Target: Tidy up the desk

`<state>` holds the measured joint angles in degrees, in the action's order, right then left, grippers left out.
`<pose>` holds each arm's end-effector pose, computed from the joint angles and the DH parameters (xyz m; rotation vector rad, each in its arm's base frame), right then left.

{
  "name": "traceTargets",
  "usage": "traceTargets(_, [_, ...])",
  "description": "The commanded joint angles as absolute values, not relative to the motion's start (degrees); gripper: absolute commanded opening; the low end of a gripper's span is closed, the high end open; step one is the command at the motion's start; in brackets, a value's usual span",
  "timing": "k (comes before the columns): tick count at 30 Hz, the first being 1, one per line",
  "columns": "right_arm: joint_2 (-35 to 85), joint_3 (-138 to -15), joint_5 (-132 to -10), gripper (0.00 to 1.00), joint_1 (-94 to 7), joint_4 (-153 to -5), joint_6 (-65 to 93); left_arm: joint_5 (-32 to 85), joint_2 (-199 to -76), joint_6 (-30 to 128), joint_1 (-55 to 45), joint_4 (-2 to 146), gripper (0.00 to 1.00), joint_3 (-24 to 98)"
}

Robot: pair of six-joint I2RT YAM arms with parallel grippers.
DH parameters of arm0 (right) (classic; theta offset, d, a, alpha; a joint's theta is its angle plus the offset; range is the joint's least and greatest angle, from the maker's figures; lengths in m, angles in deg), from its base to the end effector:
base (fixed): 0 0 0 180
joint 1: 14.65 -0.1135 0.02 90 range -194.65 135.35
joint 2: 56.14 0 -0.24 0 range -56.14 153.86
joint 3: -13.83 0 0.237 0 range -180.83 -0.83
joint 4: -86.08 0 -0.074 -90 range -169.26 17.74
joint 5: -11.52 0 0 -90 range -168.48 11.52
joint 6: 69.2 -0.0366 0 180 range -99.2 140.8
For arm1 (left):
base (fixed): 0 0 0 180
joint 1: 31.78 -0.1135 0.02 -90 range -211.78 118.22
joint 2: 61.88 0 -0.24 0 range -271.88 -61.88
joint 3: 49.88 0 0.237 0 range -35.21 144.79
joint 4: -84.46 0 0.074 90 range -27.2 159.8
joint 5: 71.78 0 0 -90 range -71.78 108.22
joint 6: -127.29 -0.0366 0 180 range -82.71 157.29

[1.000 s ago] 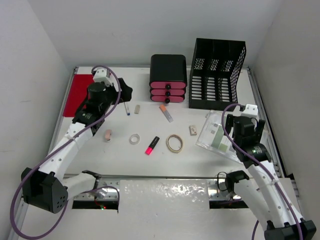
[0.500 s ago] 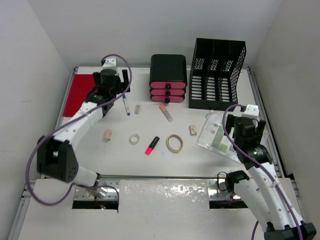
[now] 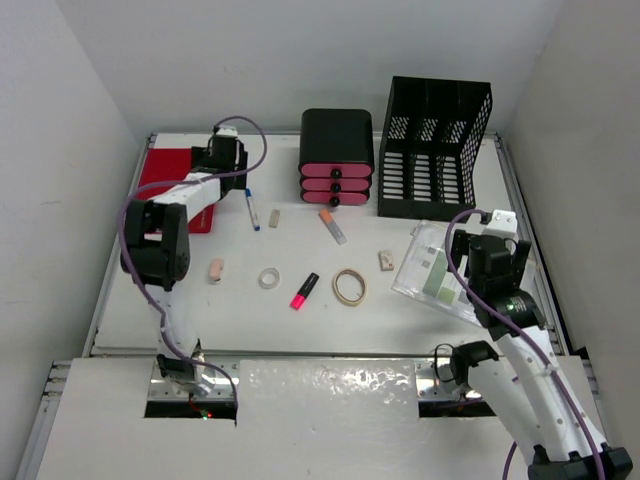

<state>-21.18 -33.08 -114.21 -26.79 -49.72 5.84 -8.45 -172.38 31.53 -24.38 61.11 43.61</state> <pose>0.1442 0.0092 0.2448 0.4060 1.9977 -0.3696 0.4107 -0.0368 0.1999 0.0126 2.2357 0.5120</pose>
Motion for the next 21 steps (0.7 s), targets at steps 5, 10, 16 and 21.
traceTargets(5, [-18.7, -32.9, -116.8, 0.99, -26.9, -50.1, 6.6, -12.2, -180.3, 25.2, -24.0, 67.2, 0.95, 50.9])
traceTargets(10, [-17.7, -32.8, -118.5, 0.99, -27.0, -49.0, 6.3, -15.0, -185.2, 23.9, -24.7, 68.6, 0.94, 53.5])
traceTargets(16, [-16.6, -33.0, -119.3, 0.99, -27.0, -49.0, 6.2, -14.5, -189.8, 24.5, -25.1, 68.8, 0.87, 56.5])
traceTargets(21, [-14.2, -33.8, -119.3, 0.99, -26.9, -49.0, 6.2, -15.0, -191.9, 25.7, -25.8, 68.7, 0.72, 57.2])
